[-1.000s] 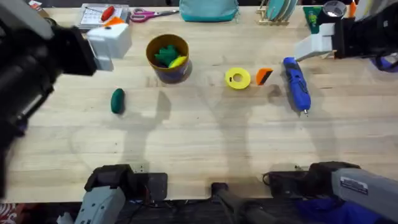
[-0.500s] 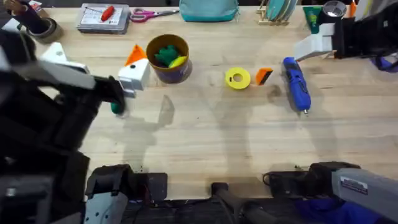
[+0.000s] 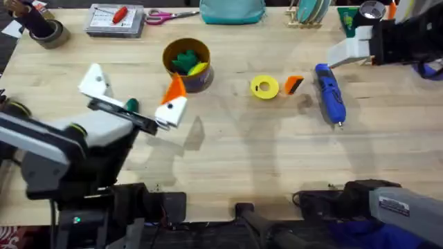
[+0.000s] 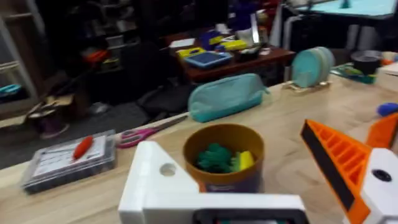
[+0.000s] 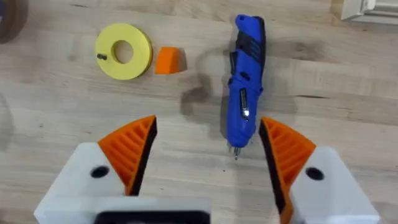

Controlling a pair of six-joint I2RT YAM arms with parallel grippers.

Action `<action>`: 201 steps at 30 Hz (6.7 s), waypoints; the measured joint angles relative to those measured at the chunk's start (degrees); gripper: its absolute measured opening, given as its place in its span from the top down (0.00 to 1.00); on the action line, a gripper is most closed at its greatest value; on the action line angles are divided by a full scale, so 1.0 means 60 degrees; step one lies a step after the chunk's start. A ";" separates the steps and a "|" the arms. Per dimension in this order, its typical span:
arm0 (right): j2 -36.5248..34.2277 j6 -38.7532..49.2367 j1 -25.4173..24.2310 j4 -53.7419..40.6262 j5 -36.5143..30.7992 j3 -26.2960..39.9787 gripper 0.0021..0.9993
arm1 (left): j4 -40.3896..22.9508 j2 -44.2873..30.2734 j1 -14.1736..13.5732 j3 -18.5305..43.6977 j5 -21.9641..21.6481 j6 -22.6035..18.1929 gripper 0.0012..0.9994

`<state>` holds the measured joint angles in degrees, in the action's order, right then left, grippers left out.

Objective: Pick up the gripper from the table and insert it into the empty holder that is missing its gripper. Then pick up a screw, insert it into the mounting hole, and use the screwdriver to tighten it. Finally, clean up the table by picking up the vegetable and placing it into the bucket.

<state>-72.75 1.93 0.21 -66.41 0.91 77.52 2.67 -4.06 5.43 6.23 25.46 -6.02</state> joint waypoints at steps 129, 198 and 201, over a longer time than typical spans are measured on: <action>-0.1581 -0.2550 0.2558 -0.1818 -0.0046 0.1640 0.00 | -0.1460 0.0627 -0.1686 -0.0941 0.5805 0.0765 0.01; -0.4441 -0.2543 0.1971 0.1617 -0.0641 0.0171 0.26 | -0.1460 0.0624 -0.1686 -0.0941 0.5805 0.0765 0.01; -0.4441 -0.2546 0.1982 0.1640 -0.0641 0.0171 0.31 | -0.1460 0.0623 -0.1686 -0.0941 0.5805 0.0765 0.01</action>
<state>-99.39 -13.34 12.10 -56.57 -2.94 78.54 -6.09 -0.32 -4.69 0.58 60.29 -1.43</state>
